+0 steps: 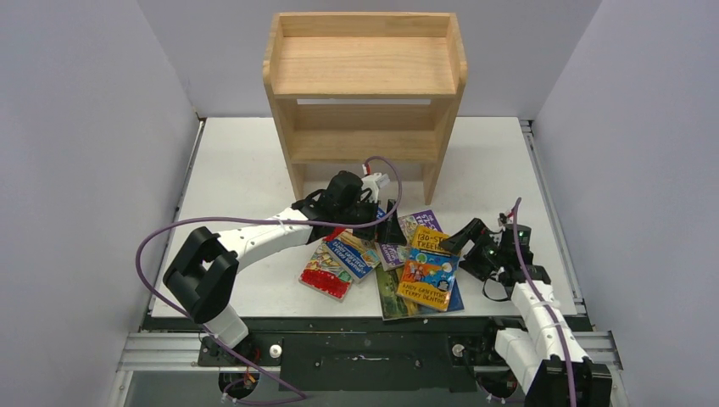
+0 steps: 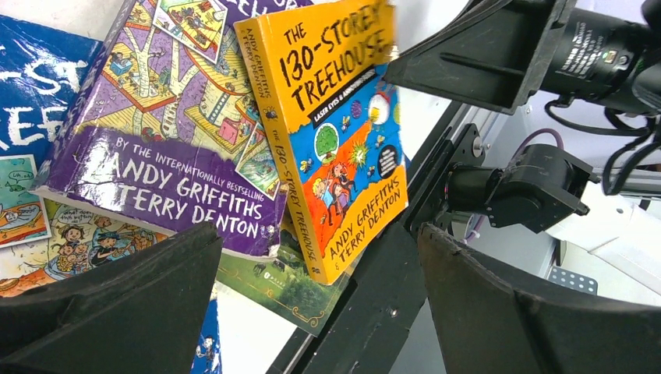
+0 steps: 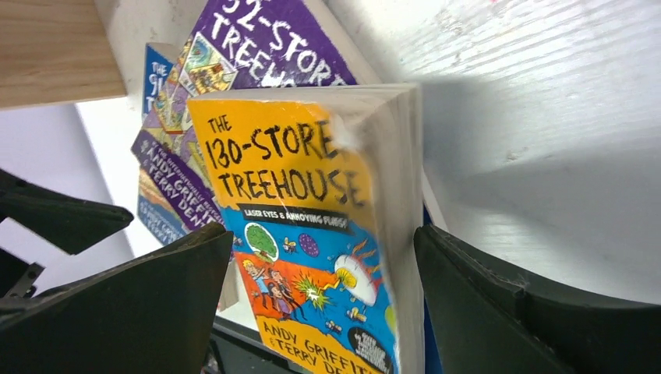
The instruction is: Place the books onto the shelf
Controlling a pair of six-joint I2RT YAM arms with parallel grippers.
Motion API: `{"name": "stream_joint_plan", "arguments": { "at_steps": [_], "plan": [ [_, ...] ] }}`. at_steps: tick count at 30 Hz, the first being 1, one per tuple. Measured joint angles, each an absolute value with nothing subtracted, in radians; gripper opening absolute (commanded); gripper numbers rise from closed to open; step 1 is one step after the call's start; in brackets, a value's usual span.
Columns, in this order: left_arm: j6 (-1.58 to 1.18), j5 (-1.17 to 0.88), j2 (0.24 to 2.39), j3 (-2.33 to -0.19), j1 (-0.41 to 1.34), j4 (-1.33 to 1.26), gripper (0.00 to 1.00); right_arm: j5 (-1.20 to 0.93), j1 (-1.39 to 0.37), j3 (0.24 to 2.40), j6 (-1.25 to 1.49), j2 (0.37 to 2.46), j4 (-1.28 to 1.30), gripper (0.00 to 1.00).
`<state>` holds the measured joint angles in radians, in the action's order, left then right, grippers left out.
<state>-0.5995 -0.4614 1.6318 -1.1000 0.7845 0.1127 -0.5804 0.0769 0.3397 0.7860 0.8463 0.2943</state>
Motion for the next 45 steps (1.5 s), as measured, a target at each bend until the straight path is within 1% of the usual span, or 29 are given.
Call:
{"name": "stream_joint_plan", "arguments": {
  "at_steps": [4, 8, 17, 21, 24, 30, 35, 38, 41, 45],
  "plan": [
    [-0.6, -0.456, 1.631, -1.097, 0.786, 0.114, 0.96, -0.495, 0.077, 0.41, 0.726, 0.842, 0.413, 0.9],
    [-0.603, -0.446, 1.623, -1.075, 0.789, 0.118, 0.97, -0.436, 0.069, 0.43, 0.699, 0.782, 0.501, 0.9],
    [-0.62, -0.44, 1.572, -1.061, 0.795, 0.136, 0.96, -0.487, 0.044, 0.369, 0.762, 0.648, 0.592, 0.9],
    [-0.622, -0.437, 1.556, -1.04, 0.798, 0.139, 0.97, -0.519, 0.037, 0.326, 0.782, 0.625, 0.598, 0.9],
    [-0.625, -0.437, 1.556, -1.032, 0.799, 0.138, 0.96, -0.559, 0.03, 0.265, 0.802, 0.639, 0.562, 0.9],
    [-0.626, -0.439, 1.581, -1.032, 0.799, 0.12, 0.97, -0.65, 0.018, 0.206, 0.873, 0.67, 0.39, 0.9],
    [-0.632, -0.447, 1.612, -1.027, 0.799, 0.108, 0.97, -0.72, 0.018, 0.118, 0.995, 0.67, 0.185, 0.96],
    [-0.636, -0.448, 1.618, -1.026, 0.799, 0.107, 0.96, -0.744, 0.018, 0.082, 1.043, 0.663, 0.108, 0.98],
    [-0.636, -0.448, 1.619, -1.024, 0.799, 0.105, 0.97, -0.76, 0.017, 0.058, 1.074, 0.663, 0.048, 0.98],
    [-0.634, -0.446, 1.625, -1.019, 0.799, 0.094, 0.97, -0.768, 0.016, 0.031, 1.102, 0.664, -0.013, 0.92]
  ]
}}
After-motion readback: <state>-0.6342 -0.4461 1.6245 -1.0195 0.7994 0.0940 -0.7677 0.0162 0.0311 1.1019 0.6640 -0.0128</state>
